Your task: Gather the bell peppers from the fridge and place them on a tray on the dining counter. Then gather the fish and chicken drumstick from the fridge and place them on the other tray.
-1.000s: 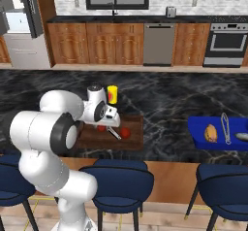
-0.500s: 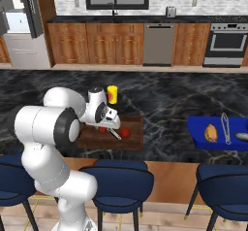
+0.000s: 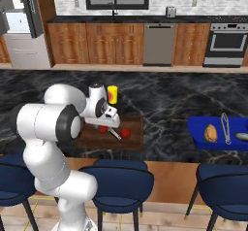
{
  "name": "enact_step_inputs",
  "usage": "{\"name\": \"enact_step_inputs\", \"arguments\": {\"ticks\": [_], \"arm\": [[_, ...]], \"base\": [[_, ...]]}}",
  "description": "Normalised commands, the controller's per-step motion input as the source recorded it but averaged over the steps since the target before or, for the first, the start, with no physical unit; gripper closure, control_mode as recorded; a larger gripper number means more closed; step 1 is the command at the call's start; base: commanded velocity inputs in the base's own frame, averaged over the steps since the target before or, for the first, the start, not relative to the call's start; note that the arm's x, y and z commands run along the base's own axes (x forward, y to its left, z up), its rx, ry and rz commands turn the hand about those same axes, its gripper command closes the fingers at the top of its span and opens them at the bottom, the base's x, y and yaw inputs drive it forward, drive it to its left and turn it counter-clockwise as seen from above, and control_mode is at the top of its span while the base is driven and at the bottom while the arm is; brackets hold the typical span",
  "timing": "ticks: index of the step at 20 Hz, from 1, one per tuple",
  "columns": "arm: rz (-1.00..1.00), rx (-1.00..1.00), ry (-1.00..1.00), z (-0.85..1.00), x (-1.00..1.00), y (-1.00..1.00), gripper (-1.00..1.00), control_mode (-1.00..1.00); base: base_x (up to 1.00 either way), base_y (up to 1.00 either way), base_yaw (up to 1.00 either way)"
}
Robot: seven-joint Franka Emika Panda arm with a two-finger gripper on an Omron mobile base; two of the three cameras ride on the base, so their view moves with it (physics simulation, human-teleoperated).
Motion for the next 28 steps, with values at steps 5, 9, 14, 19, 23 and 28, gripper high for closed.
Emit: {"name": "enact_step_inputs", "arguments": {"ticks": [5, 9, 14, 19, 23, 28], "arm": [[-0.03, 0.0, 0.02, 0.5, -0.09, 0.0, -1.0, -1.0], [0.0, 0.01, 0.0, 0.79, -0.48, 0.0, -1.0, -1.0], [0.01, 0.02, 0.0, 0.97, -0.74, 0.0, -1.0, -1.0], [0.13, 0.0, -0.05, 1.0, -1.0, -0.04, -1.0, -1.0], [0.17, -0.02, -0.18, 0.99, -1.0, -0.01, -1.0, -1.0], [0.13, -0.03, -0.35, 0.78, -1.0, 0.0, -1.0, -1.0]], "base": [[0.0, 0.0, 0.0], [0.0, 0.0, 0.0], [0.0, 0.0, 0.0], [0.0, 0.0, 0.0], [0.0, 0.0, 0.0], [0.0, 0.0, 0.0]]}}
